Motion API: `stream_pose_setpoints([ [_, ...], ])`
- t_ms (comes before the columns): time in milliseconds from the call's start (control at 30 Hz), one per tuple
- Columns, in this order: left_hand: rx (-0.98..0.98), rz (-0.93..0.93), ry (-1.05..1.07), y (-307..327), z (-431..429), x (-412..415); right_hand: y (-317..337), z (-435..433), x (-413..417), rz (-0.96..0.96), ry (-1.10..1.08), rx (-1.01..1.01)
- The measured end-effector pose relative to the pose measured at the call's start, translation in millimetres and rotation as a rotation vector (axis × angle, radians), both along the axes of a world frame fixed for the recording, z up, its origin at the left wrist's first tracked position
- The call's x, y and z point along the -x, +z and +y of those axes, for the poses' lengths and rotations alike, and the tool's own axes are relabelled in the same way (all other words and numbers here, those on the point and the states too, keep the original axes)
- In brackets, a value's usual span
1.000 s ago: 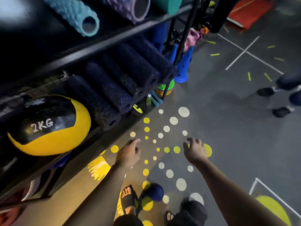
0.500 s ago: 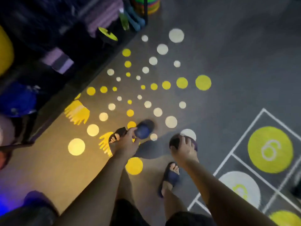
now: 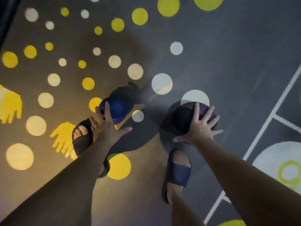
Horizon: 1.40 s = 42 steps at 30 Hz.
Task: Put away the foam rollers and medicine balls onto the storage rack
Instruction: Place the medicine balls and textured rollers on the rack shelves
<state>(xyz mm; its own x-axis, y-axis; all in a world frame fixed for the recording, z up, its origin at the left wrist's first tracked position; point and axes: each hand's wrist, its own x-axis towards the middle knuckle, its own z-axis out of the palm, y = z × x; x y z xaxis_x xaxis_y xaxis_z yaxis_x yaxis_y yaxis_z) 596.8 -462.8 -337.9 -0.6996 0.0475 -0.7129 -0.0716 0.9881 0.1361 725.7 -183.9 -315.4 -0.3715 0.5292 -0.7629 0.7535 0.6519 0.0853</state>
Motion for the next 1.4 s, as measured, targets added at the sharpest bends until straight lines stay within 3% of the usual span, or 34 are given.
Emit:
stream_pose_setpoints([
  [100, 0.108, 0.017, -0.066, -56.3, 0.1, 26.9, -36.4, 1.4, 1.3, 0.053, 0.061, -0.083],
  [233, 0.04, 0.134, -0.017, -84.8, -1.5, 33.6, -45.5, 16.8, 31.8, 0.004, 0.135, -0.124],
  [400, 0.01, -0.001, 0.02, -56.8, 4.4, 31.8, -36.6, 23.9, 45.6, -0.043, 0.169, -0.103],
  [533, -0.214, -0.085, 0.292, -26.9, 7.7, -2.9, -24.1, 17.9, 4.6, 0.061, 0.101, -0.075],
  [633, -0.466, -0.238, 0.601, -15.9, 22.5, -27.9, -20.9, 28.5, -24.2, 0.248, -0.104, -0.069],
  [733, -0.702, -0.367, 0.912, -16.9, 53.3, -57.0, -32.3, 52.7, -52.7, 0.474, -0.661, 0.019],
  [800, -0.851, -0.484, 1.11, -29.9, 78.9, -70.2, -40.3, 66.0, -65.4, 0.509, -0.986, 0.17],
  [900, -0.982, -0.623, 1.236, -54.7, 112.3, -81.2, -62.2, 67.9, -85.7, 0.309, -1.098, 0.452],
  [1000, -0.936, -0.641, 1.204, -71.1, 137.2, -79.1, -87.6, 55.4, -109.0, 0.187, -1.213, 0.813],
  [1233, -0.835, -0.669, 1.253, -68.4, 145.6, -87.3, -84.8, 50.8, -116.4, 0.194, -1.304, 0.866],
  [1400, -0.874, -0.63, 1.356, -75.3, 136.2, -96.4, -94.8, 47.5, -108.3, 0.236, -1.602, 0.882],
])
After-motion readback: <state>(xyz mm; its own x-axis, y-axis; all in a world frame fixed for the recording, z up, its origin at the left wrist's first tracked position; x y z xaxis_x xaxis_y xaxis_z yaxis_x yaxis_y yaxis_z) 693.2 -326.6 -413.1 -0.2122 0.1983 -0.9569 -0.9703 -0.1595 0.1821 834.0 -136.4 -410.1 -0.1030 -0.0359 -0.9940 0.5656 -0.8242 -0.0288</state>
